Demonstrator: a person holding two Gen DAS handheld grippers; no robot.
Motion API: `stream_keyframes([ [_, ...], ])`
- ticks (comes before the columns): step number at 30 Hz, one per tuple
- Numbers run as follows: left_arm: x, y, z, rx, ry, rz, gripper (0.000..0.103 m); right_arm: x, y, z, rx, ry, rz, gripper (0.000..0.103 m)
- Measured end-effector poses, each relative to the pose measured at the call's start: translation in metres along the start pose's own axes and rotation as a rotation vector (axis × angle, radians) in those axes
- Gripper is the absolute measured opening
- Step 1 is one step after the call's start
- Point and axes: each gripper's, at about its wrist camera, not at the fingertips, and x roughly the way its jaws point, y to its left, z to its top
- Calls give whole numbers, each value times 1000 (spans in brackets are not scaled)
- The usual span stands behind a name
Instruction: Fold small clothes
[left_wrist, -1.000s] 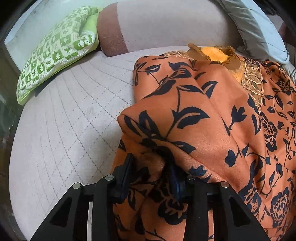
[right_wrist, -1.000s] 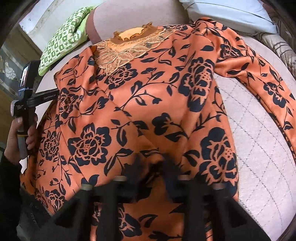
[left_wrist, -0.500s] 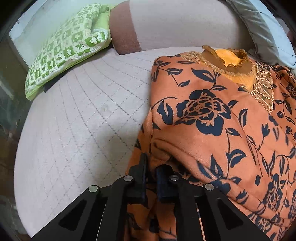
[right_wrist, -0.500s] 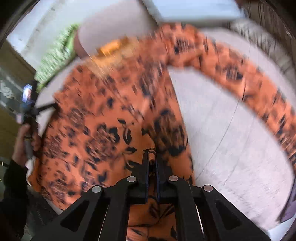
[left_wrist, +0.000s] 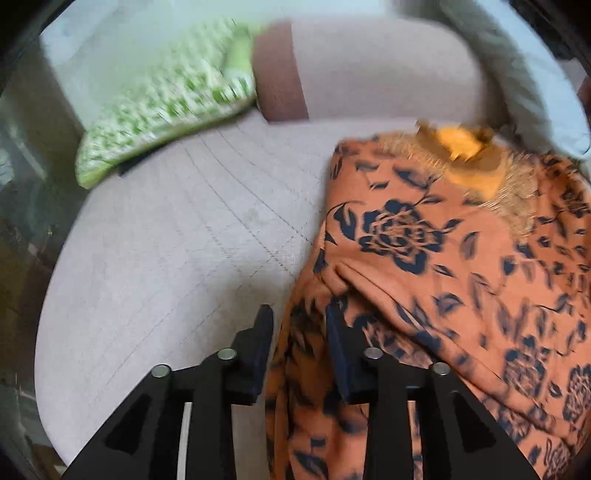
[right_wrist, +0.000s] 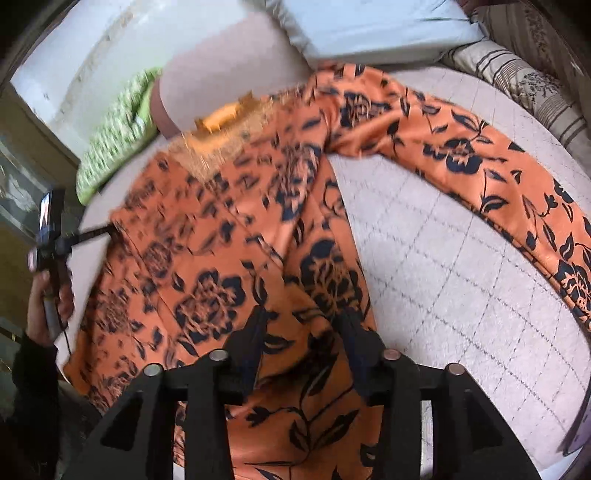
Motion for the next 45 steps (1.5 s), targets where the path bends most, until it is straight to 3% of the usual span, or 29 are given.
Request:
stream_keyframes([
  [2,-33,-6,-22,-30,-57,8,38,-9,0,1,19,-41,25,47],
  [5,-89,-23,-60,-90,-122,-34,56,-20,-3,3,41,-81,69,52],
  [9,-145,-63,-92,-99,-142,-162,60,-44,-18,6,110,-137,130,58],
  [13,-179,-115,-101,-64,-99,-339,62,-74,-44,17,179,-148,211,59],
  [16,-187,-154,-93,-20,-66,-412,62,-93,-72,31,176,-130,151,67],
  [22,-186,-210,-70,38,2,-544,62,-95,-178,74,275,-54,4,68],
  [26,-177,-231,-63,63,22,-580,62,-73,-255,95,363,81,-162,66],
  [31,-161,-245,-69,86,64,-580,62,-35,-280,95,313,252,-287,63],
  [34,-156,-246,-73,69,82,-594,62,-23,-269,91,221,309,-330,61],
  [36,-155,-242,-73,54,83,-593,62,-20,-258,89,162,325,-393,38],
  [37,-157,-241,-74,48,84,-594,62,-18,-252,89,134,334,-397,32],
  [38,-158,-239,-74,40,85,-599,62,-17,-246,89,126,343,-375,5],
  [42,-165,-229,-76,26,69,-605,62,-16,-218,90,52,357,-418,3],
  [45,-173,-212,-76,13,30,-610,62,-54,-181,93,56,225,-318,2],
])
